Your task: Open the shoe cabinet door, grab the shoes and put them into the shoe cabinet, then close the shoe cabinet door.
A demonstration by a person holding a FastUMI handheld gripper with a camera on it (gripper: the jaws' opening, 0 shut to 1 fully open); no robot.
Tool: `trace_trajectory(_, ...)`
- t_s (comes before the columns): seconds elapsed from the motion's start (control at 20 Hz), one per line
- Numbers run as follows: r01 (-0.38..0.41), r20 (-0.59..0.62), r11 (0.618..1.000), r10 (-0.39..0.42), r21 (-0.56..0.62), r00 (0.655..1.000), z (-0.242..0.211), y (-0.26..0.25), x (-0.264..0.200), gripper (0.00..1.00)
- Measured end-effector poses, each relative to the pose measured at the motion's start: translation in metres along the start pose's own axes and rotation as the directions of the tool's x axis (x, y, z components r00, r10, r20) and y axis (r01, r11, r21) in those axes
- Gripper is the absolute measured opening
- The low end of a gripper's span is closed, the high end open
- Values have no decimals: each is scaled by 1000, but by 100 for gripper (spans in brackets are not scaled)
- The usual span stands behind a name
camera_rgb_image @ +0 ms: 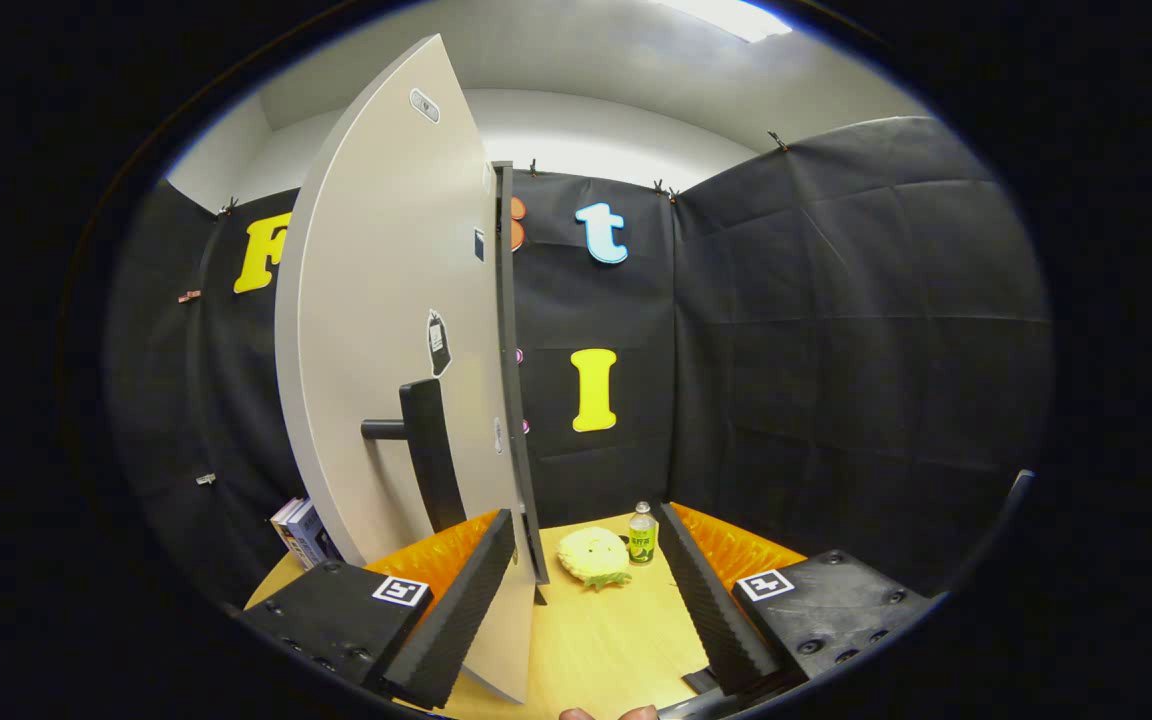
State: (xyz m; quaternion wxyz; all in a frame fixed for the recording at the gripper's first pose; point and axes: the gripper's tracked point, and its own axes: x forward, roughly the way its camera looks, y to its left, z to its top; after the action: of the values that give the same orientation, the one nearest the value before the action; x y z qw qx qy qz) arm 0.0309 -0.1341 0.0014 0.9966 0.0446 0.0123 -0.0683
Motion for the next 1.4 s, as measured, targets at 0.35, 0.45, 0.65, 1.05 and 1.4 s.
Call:
trace_trajectory(0.35, -82, -23, 997, 82, 13, 996, -8, 51, 0, 96)
trace_trajectory(0.45, -110, -31, 994, 111, 22, 993, -11, 69, 1, 96)
trace_trajectory(0.65, -193, -46, 981, 194, 28, 980, -16, 115, 7, 97)
trace_trajectory(1.05, -319, -99, 948, 318, 3, 943, -39, 184, 18, 98)
trace_trajectory(1.4, -285, -83, 958, 282, -27, 956, -37, 181, 16, 98)
